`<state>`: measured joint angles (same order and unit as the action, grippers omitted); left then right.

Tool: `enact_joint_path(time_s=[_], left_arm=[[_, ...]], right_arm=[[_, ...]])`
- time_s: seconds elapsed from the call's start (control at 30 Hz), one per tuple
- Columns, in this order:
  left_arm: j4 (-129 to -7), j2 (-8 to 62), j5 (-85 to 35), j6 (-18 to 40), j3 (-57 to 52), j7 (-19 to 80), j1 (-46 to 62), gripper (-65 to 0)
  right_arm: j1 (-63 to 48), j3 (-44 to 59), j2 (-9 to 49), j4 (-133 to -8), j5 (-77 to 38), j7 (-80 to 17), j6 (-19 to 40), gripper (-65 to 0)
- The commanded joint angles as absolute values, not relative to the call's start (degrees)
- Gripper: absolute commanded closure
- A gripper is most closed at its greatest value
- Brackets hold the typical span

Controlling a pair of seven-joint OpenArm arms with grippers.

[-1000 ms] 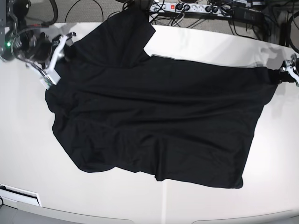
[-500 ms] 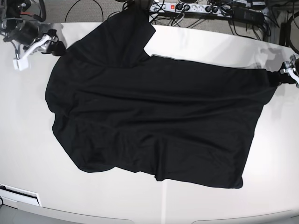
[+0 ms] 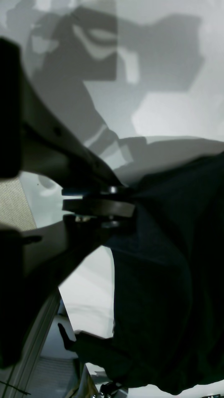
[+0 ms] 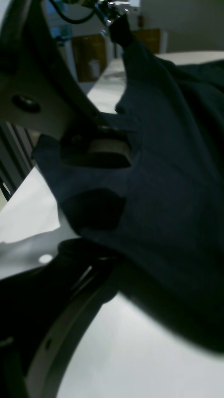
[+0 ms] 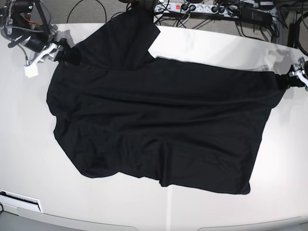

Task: Layout the t-shirt on the table in an organized manner, then fold the t-shirt properly
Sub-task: 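Lift the shirt edge with the right gripper and pull it away from the left gripper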

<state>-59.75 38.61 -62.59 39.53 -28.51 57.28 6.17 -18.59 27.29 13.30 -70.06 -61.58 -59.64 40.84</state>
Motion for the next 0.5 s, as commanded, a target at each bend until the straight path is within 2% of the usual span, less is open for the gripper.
enact_joint_path(time_s=[0.0, 0.2, 0.27, 0.3, 0.37, 0.4, 0.47], left_arm=[[-60.4, 40.3, -63.8, 40.0, -28.9, 56.7, 5.7, 0.0], [-60.4, 40.3, -63.8, 40.0, -28.9, 56.7, 5.7, 0.0], [-60.4, 40.3, -63.8, 40.0, -28.9, 56.7, 5.7, 0.0], [-60.4, 40.3, -63.8, 40.0, -28.9, 56.7, 5.7, 0.0], [-60.4, 40.3, -64.6, 40.0, -28.9, 56.8, 5.7, 0.0], [-60.4, 40.3, -65.7, 40.0, -28.9, 57.4, 5.7, 0.0], [-60.4, 40.5, -68.3, 40.0, -28.9, 59.9, 5.7, 0.0]], right_arm=[[-19.2, 26.8, 13.6, -70.1, -58.5, -62.9, 40.0, -36.2], [-19.2, 26.5, 12.9, -70.1, -58.5, -63.0, 40.0, -34.9], [-19.2, 26.5, 12.9, -70.1, -58.5, -61.9, 40.0, -27.4], [-19.1, 26.5, 12.9, -70.1, -58.5, -61.9, 40.0, -20.8], [-18.8, 26.5, 13.1, -70.1, -58.5, -62.4, 40.0, -3.2], [-18.5, 26.5, 13.3, -70.2, -58.7, -63.2, 40.0, 0.0], [-18.1, 27.0, 13.4, -71.4, -59.5, -65.5, 40.0, 0.0]])
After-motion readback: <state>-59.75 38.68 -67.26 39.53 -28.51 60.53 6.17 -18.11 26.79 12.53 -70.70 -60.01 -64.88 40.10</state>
